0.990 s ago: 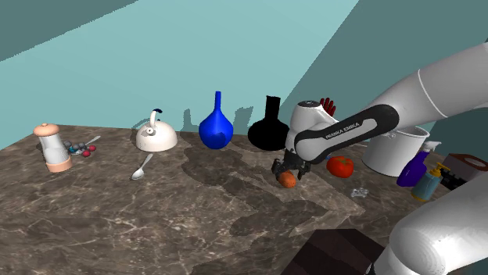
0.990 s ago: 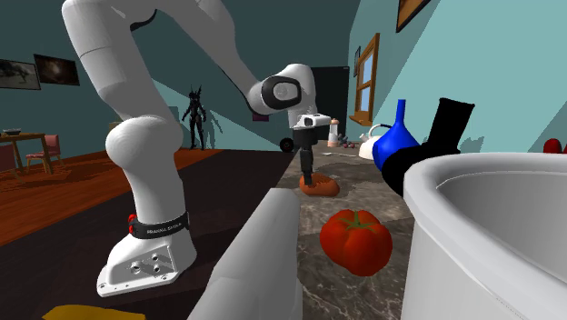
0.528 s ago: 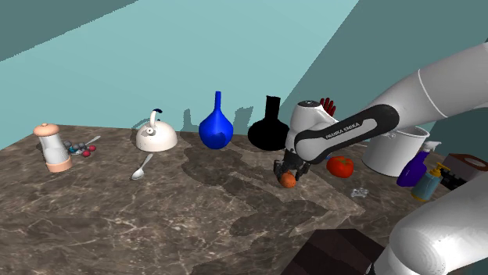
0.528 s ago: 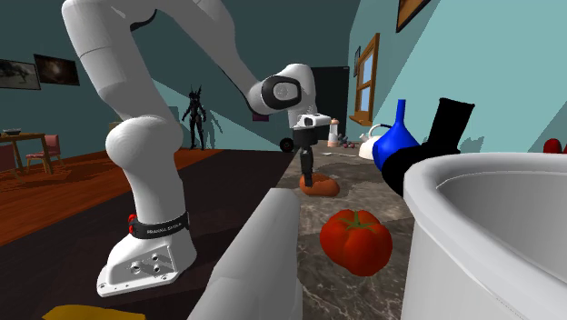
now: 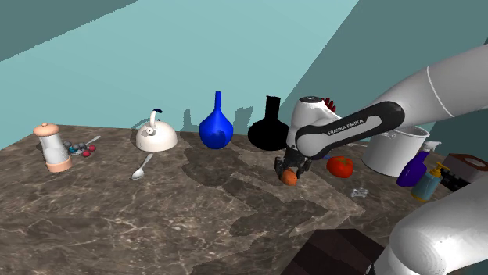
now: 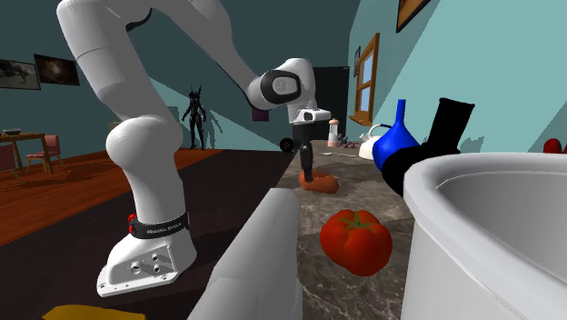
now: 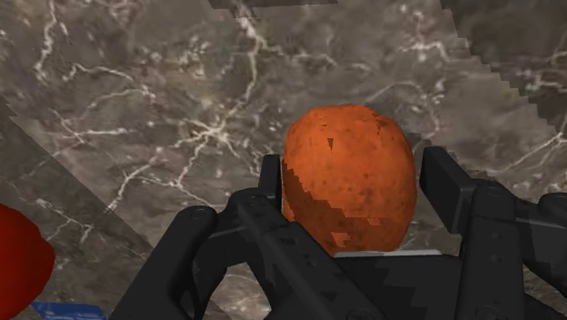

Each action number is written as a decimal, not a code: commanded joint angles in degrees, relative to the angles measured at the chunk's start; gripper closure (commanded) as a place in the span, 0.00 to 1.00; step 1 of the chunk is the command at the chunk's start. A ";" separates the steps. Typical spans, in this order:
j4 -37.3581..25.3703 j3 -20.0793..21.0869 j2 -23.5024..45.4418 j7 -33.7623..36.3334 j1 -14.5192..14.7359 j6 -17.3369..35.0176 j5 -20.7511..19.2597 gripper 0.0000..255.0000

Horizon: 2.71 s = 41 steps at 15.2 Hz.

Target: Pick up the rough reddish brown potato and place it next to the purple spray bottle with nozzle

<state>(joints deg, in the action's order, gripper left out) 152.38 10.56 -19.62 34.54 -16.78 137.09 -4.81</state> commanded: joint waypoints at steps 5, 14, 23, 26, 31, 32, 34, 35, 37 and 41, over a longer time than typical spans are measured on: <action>-2.66 -0.51 -3.03 -1.16 0.43 -5.64 0.90 1.00; -7.07 -1.12 -6.57 -2.42 0.81 -13.52 1.69 1.00; -12.41 -1.58 -8.75 -3.38 0.94 -20.99 2.06 1.00; -14.38 -1.71 -9.20 -3.65 0.94 -23.40 2.13 1.00; -17.87 -1.89 -9.67 -4.06 0.92 -27.33 2.19 1.00; -18.60 -1.93 -9.72 -4.14 0.91 -28.11 2.19 1.00; -20.08 -1.99 -9.78 -4.29 0.89 -29.65 2.20 1.00; -20.84 -2.02 -9.80 -4.36 0.87 -30.42 2.20 1.00; -22.39 -2.07 -9.78 -4.50 0.85 -31.94 2.20 1.00; -25.61 -2.16 -9.60 -4.77 0.78 -34.97 2.18 1.00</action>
<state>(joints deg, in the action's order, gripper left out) 127.65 8.38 -29.39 29.77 -16.00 102.86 -2.63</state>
